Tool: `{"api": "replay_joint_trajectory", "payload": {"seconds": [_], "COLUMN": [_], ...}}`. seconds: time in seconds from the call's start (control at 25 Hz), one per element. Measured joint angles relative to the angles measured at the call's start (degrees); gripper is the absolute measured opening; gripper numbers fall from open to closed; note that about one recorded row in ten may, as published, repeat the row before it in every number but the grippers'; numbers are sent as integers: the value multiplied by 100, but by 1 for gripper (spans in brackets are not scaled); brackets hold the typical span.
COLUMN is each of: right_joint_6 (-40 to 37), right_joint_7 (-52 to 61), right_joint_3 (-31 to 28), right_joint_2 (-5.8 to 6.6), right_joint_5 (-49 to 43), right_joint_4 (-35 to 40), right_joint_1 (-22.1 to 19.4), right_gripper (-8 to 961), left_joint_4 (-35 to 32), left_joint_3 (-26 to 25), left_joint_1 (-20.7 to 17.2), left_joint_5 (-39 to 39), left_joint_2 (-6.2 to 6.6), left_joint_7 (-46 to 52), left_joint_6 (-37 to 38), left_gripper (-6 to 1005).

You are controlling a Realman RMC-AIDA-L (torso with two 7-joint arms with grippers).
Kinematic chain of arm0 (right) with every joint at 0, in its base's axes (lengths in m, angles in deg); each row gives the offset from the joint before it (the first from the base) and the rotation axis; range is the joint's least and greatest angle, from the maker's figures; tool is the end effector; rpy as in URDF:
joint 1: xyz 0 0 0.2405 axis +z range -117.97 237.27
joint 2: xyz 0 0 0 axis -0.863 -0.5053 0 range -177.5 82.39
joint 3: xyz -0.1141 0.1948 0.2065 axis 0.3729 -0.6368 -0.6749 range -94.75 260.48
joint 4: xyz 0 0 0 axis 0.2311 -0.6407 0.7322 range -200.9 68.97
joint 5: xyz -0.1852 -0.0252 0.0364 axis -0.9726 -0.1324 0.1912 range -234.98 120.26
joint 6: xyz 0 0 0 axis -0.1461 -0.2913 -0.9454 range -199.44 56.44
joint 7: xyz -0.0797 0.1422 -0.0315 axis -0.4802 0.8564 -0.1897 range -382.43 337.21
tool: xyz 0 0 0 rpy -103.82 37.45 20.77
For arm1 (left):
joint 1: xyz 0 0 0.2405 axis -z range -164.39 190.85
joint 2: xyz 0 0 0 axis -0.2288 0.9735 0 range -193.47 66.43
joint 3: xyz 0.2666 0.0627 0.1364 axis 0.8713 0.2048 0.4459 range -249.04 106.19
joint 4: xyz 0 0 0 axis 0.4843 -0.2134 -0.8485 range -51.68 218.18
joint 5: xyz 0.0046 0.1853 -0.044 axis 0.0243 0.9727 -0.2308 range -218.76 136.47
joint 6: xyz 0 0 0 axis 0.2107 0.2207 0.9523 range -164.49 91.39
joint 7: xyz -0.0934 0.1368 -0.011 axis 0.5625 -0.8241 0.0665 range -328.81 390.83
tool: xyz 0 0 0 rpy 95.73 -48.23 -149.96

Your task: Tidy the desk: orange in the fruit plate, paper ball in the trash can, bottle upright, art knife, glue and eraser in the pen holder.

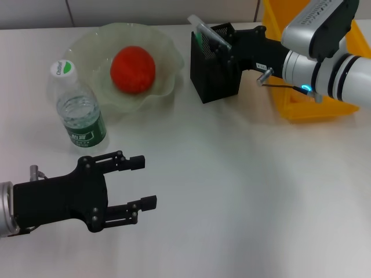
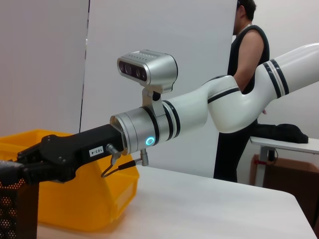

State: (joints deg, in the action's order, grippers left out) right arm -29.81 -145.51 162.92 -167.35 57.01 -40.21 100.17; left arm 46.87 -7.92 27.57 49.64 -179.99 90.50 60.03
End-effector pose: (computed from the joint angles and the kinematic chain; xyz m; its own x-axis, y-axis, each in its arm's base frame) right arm 0.2248 0.4451 -0.1018 0.8854 -0.1330 -0.4454 -0.3876 -0.7404 -0.5492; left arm -0.3014 0.2453 -0.0502 0.7841 0.1430 0.6039 0.2580 -0.9601 -0.1076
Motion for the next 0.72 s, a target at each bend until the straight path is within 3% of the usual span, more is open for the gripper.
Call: {"api": "replay_joint_trajectory", "payload": {"seconds": [0.32,0.72], "right_joint_6": [3,357], "right_joint_7": [14,-74], "right_joint_3": [-36,12], "right_joint_2": [-1,-9], "right_joint_5": [20,243], "right_joint_4": [142,1225], "right_joint_1": [-52,-733], "right_gripper": [173,180], "left_joint_4": [0,0], "left_joint_3": [4,40], "left_joint_1": [-30,-24], "left_joint_5": [0,0], "left_joint_2": [-7,16], "left_joint_7": [0,66], "left_joint_6": [0,11], "left_gripper": [727,726]}}
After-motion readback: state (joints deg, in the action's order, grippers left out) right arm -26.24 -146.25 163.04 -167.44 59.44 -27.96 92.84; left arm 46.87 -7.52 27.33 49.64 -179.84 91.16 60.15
